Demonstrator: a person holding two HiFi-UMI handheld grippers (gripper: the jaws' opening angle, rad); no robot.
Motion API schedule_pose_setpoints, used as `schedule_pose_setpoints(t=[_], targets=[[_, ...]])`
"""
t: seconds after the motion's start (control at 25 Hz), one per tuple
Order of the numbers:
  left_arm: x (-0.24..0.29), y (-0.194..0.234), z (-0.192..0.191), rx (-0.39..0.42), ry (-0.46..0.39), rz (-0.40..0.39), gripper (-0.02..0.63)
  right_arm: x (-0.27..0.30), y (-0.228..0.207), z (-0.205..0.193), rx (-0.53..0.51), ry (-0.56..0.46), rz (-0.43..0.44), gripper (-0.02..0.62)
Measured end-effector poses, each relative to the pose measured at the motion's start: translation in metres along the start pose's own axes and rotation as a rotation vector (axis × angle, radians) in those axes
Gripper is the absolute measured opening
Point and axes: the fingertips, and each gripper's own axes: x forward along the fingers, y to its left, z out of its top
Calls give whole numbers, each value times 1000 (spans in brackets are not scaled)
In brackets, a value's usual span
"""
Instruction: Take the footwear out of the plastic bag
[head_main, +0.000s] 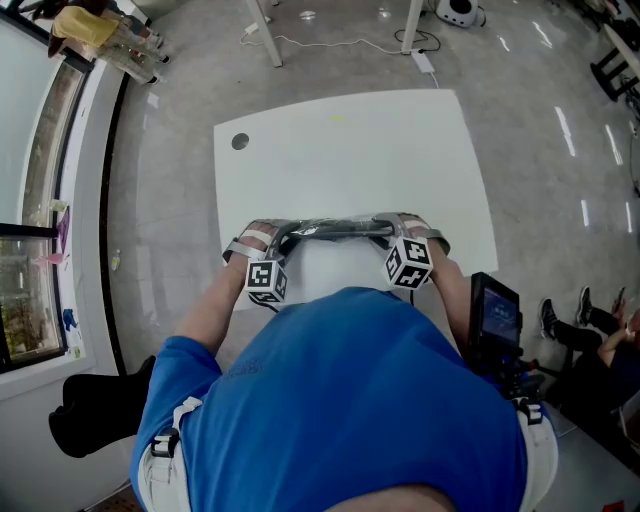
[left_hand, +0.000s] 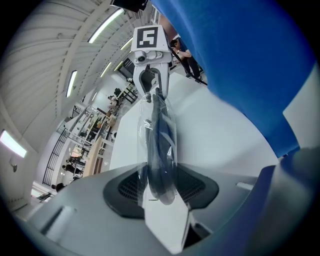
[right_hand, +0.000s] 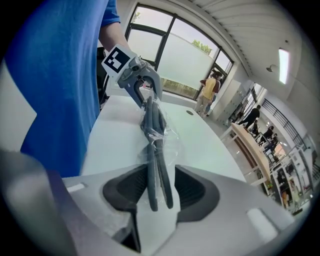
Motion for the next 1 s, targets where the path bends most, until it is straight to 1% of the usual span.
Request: schedule_pose_setpoints(t=[0.16,0.24,0.36,0.48,0.68,0.72,0.84,1.0], targets=[[0,2,5,10,-7,-3,170,10,1,-6,-54,73,3,156],[0,2,6,10,-7,-5,170,11,-1,-9,-54,88,-6,114],[-2,3,4,0,-13,-6,166,8,-2,-11,-32,87,-2,92],[-1,5,4,-11,-21,-8,155,3,0,-18,1,91,18,89],[1,9,2,-35,-43,-25,129,-10,0,-38,86,107,64,89],[0,10,1,-40,-47,-24,113,-13,0,-44,102,116,73,89],[0,14,0,-56,-52,-14,16,-21,-2,-61,152,146,94,89],[3,12,4,-69,-61,-33,9,-27,-4,-73,187,162,105,91]])
